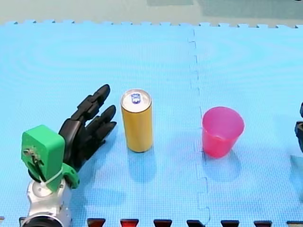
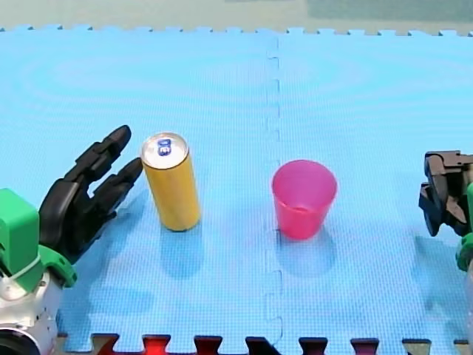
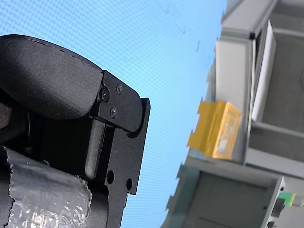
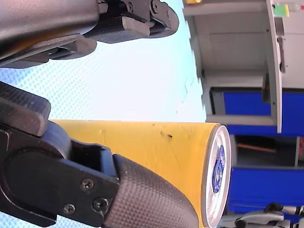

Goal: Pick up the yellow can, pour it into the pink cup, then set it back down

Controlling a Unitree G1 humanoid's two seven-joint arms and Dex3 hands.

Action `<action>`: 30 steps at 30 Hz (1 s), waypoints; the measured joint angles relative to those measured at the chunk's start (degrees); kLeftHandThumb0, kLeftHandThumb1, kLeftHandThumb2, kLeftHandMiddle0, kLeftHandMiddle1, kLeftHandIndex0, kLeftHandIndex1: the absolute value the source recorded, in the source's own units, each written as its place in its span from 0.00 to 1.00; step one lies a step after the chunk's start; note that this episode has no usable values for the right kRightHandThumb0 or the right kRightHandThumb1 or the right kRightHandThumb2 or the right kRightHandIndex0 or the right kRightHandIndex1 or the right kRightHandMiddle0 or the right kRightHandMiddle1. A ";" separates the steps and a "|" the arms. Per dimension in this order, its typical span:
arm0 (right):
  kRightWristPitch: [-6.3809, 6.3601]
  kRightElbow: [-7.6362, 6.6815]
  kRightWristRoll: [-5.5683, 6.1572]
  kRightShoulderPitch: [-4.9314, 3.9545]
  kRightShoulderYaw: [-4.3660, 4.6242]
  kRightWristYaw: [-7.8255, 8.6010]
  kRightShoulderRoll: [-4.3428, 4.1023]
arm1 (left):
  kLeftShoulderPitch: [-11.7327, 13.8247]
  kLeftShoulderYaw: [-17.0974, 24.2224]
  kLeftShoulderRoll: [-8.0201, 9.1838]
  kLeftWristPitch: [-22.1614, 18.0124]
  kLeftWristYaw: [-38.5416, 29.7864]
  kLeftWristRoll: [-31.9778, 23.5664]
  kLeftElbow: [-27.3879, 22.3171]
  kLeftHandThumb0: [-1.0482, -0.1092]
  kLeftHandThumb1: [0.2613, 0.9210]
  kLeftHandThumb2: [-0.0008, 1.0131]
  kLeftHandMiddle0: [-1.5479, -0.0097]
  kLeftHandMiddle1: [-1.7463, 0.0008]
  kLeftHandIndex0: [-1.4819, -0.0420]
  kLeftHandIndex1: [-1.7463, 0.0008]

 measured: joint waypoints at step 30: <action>0.21 0.08 0.07 -0.10 -0.02 -0.23 -0.07 | -0.63 0.92 0.03 -0.79 -6.02 -2.57 -1.04 0.04 0.62 0.00 0.92 1.00 0.93 1.00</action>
